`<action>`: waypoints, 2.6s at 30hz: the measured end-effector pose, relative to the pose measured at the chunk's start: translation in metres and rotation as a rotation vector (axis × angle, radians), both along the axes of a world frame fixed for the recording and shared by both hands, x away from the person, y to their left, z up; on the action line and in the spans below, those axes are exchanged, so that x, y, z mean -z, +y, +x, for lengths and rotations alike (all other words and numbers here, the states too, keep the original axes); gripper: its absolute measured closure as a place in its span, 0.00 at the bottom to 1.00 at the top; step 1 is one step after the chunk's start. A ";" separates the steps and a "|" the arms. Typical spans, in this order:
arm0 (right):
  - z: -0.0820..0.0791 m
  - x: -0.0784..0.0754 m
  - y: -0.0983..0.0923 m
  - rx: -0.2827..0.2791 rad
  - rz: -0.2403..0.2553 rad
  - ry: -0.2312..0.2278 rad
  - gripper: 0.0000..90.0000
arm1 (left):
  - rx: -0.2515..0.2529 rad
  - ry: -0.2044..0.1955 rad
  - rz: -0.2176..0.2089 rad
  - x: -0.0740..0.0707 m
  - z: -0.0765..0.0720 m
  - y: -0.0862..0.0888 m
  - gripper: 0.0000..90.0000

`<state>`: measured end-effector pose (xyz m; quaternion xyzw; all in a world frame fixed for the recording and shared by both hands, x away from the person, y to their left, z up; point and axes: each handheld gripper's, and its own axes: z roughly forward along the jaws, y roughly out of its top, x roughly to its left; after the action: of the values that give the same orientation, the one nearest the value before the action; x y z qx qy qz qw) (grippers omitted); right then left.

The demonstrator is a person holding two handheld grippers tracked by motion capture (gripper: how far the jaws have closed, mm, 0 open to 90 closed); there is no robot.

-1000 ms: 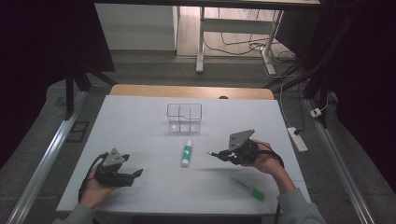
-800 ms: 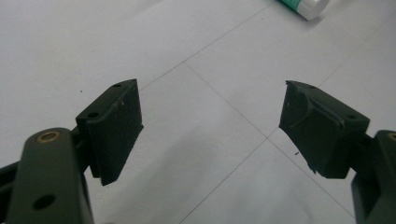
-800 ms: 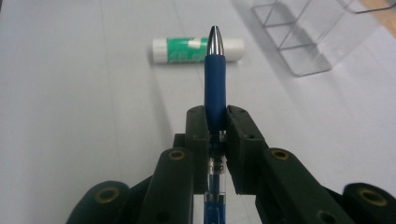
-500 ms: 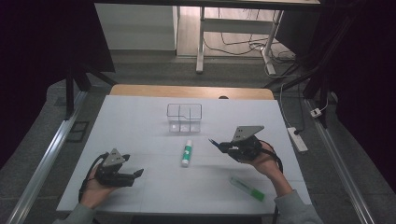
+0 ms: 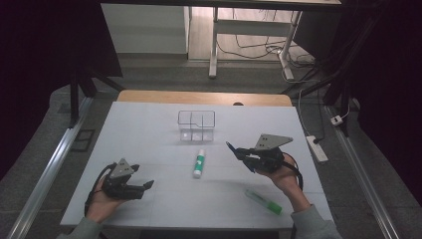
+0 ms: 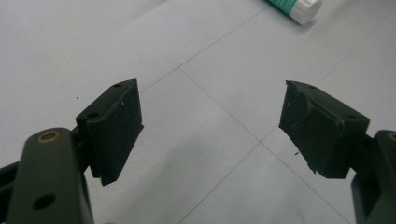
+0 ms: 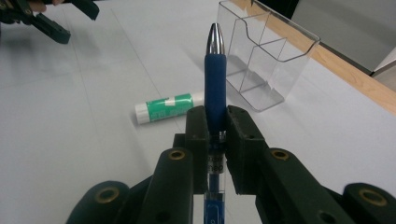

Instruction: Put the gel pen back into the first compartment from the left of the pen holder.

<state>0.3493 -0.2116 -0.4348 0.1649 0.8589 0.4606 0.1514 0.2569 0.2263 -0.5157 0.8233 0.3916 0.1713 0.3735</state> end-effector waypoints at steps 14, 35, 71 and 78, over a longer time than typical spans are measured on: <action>-0.004 -0.001 0.003 0.035 0.082 0.018 0.88 | 0.010 -0.008 -0.001 -0.002 0.000 -0.004 0.23; -0.009 -0.007 0.011 0.048 0.197 0.026 0.88 | 0.052 -0.029 -0.025 -0.010 0.003 -0.022 0.24; 0.019 -0.026 0.061 0.134 0.316 0.027 0.88 | 0.028 -0.025 -0.039 -0.007 -0.001 -0.010 0.24; 0.031 -0.026 0.071 0.156 0.326 0.034 0.88 | 0.025 -0.023 -0.039 -0.006 -0.001 -0.009 0.24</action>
<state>0.3807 -0.1403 -0.4087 0.2614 0.7598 0.5778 0.1433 0.2560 0.2169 -0.5094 0.8188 0.3803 0.1683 0.3958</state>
